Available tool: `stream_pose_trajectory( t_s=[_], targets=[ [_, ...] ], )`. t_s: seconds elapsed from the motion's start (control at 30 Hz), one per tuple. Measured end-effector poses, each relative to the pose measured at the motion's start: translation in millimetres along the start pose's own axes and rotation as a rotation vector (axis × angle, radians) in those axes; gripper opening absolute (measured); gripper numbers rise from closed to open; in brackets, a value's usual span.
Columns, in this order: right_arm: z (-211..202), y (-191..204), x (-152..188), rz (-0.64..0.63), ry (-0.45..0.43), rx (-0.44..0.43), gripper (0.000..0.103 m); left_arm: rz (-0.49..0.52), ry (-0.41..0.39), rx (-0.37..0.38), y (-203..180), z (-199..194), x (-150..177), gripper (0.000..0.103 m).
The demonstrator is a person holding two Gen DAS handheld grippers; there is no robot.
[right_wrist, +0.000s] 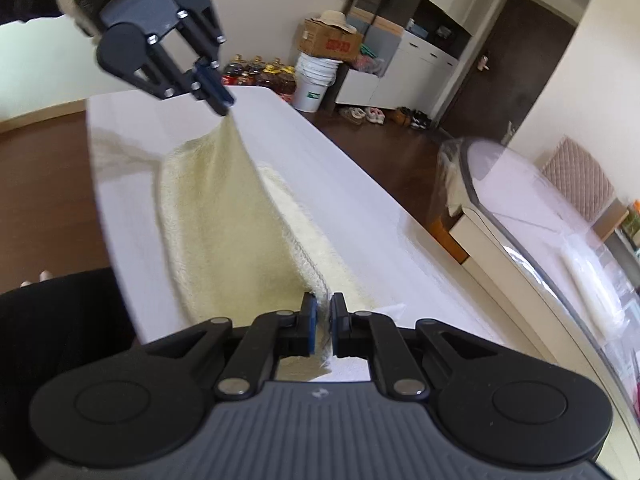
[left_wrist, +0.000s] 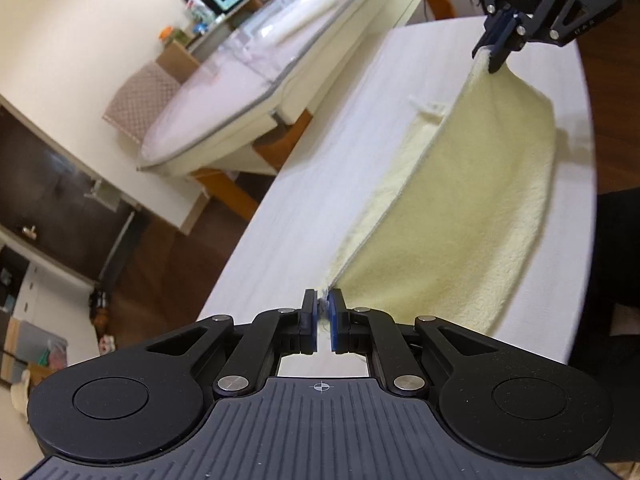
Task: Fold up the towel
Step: 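Lay the lifted towel flat and open both grippers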
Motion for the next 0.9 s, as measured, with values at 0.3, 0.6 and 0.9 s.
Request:
stream_pose_trajectory(
  t_s=[0.3,0.6,0.9],
  targets=[
    [61.2,-41.6,-2.7,0.067,0.063,-0.069,0.008,-0.062,0.062,0.048,27.2,54.8,7.5,0.006],
    [85.4,-50.5,8.6,0.119,0.113,-0.09,0.017,-0.075,0.1,0.067,29.1,78.2,12.3,0.006],
    [76.9,-64.6,30.0,0.241,0.075,-0.029,0.029,-0.164,0.104,0.056,39.9,84.8,24.8,0.024]
  ],
)
Point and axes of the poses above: each gripper's, at about its wrist camera, not at the fingertips, and z roughly the way its jaws point, y to its left, x to its underside, the point moved 2 cm from there along z, roughly the way its jaws point, and after that the axes turned 4 degrees about x, right-handed, at the moved point
